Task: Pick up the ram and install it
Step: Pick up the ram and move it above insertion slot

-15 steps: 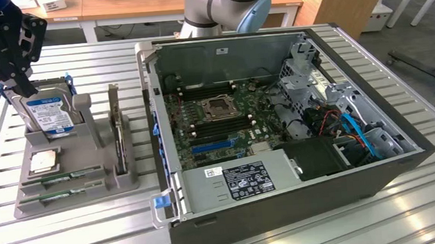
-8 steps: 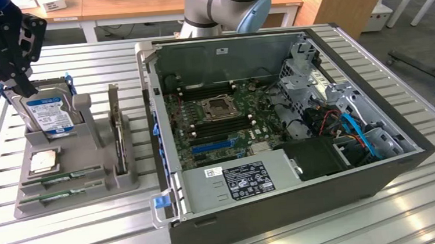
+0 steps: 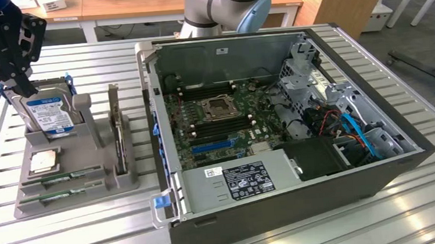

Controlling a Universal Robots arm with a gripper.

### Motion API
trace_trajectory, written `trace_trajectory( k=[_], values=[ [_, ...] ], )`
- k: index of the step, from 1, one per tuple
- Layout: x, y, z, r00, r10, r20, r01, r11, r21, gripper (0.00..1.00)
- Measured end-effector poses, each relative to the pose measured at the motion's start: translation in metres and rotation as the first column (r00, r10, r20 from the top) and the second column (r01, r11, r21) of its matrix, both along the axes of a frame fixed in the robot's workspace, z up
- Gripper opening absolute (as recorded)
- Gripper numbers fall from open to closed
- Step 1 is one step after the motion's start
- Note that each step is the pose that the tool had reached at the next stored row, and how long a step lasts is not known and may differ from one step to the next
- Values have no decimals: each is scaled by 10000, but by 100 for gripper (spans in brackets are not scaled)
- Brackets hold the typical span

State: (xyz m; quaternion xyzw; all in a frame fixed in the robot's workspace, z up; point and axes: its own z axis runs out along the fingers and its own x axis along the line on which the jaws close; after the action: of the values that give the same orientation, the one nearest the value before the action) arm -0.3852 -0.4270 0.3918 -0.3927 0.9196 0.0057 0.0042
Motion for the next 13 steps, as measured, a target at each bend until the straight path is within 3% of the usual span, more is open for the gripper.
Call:
trace_trajectory(
  k=[8, 13],
  values=[
    [0, 0, 0, 10000, 24, 1, -24, 10000, 0, 10],
    [0, 0, 0, 9995, 308, 0, -308, 9995, 0, 10]
  ],
)
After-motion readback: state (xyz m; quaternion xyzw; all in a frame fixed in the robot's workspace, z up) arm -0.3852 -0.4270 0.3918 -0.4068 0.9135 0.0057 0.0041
